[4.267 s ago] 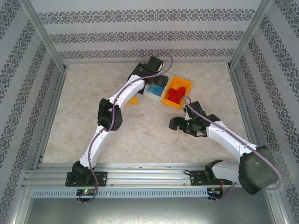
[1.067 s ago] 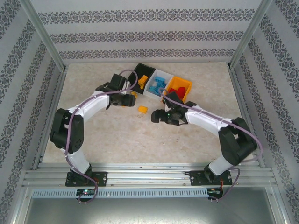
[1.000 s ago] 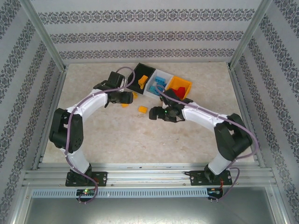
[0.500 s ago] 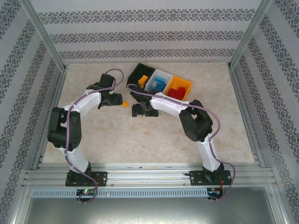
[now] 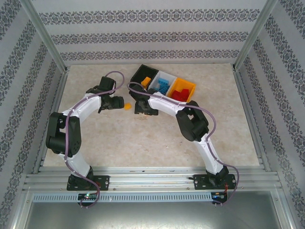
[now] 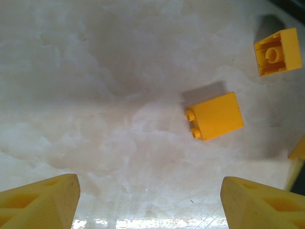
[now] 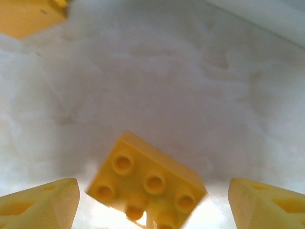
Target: Sort the legos into containers by color
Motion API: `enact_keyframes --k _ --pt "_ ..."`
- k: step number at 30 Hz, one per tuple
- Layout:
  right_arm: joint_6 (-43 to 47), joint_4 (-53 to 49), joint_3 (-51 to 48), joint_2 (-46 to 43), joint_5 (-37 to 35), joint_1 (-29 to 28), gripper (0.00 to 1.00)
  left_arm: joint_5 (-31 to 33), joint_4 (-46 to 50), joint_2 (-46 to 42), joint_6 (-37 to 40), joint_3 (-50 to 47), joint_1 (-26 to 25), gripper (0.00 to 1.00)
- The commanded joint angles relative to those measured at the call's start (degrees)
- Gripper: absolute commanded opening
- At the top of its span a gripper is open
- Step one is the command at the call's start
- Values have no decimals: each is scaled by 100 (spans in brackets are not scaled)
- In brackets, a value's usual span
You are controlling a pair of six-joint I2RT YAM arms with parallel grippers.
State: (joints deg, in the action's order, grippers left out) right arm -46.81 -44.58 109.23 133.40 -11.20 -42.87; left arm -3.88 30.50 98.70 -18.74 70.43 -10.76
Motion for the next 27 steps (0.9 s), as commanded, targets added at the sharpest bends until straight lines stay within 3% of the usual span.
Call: enact_keyframes --k 1,10,18,27 --pt "-107 -245 317 260 -173 49 77 -79 -114 -105 -77 -99 50 78" --pt "14 127 -221 -27 -5 153 50 -240 -202 -45 -68 -141 39 77" --pt "305 720 -1090 -962 107 332 49 -546 -159 342 -107 143 -36 77" --pt "748 1724 -1176 -1619 1094 804 51 -430 52 1343 -174 1057 -278 78"
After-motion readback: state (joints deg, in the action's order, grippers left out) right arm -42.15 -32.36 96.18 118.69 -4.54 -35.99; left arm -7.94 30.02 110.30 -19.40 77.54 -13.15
